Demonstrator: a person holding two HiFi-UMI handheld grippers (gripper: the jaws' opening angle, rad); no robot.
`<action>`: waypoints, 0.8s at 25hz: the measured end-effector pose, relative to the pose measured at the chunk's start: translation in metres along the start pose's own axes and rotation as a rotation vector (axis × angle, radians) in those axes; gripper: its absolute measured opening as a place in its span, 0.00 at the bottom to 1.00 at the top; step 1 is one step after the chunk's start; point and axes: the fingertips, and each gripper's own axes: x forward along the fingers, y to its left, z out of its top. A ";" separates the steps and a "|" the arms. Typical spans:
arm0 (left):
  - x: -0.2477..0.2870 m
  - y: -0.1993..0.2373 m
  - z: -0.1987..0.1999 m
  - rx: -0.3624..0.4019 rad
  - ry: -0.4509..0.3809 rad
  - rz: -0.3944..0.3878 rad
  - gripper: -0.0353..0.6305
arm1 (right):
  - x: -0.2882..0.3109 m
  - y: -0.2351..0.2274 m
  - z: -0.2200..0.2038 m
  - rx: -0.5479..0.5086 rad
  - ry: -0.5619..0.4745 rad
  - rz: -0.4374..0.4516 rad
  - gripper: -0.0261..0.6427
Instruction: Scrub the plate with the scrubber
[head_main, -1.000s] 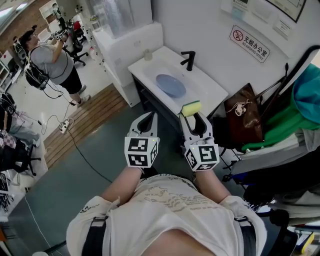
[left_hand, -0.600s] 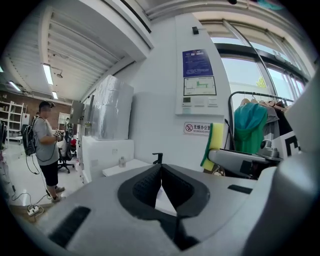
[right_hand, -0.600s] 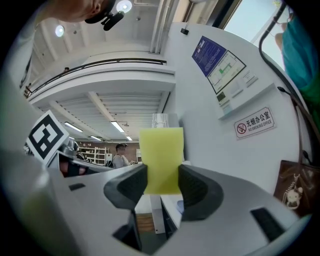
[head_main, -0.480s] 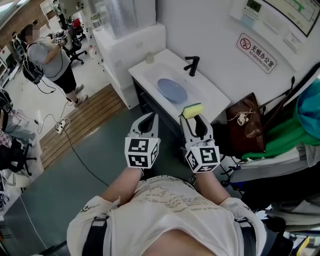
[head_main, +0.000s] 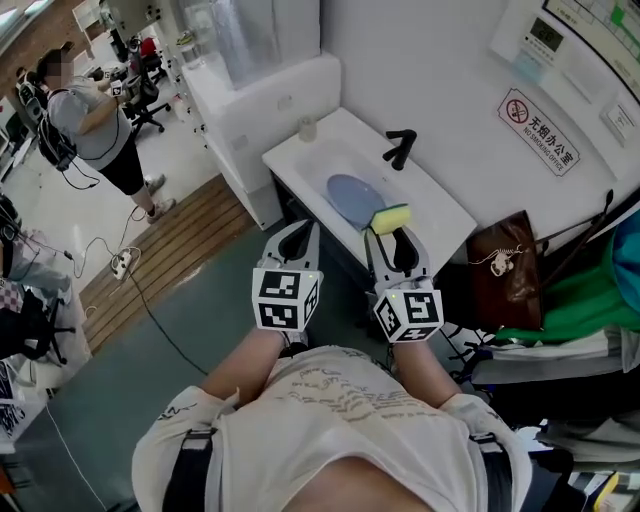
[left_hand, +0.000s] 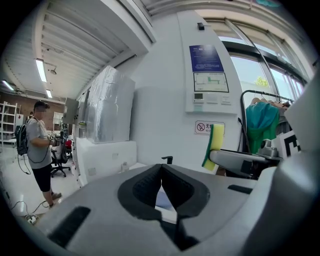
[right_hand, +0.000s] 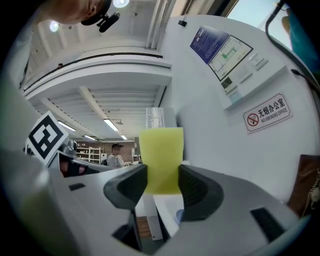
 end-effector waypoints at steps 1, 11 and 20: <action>0.006 0.008 0.002 0.002 0.002 -0.004 0.09 | 0.008 0.000 0.000 0.001 0.000 -0.008 0.34; 0.063 0.064 0.021 0.007 0.026 -0.065 0.09 | 0.084 -0.008 0.000 0.020 -0.001 -0.079 0.34; 0.095 0.107 0.028 0.016 0.035 -0.119 0.09 | 0.132 -0.003 -0.007 0.009 -0.001 -0.141 0.34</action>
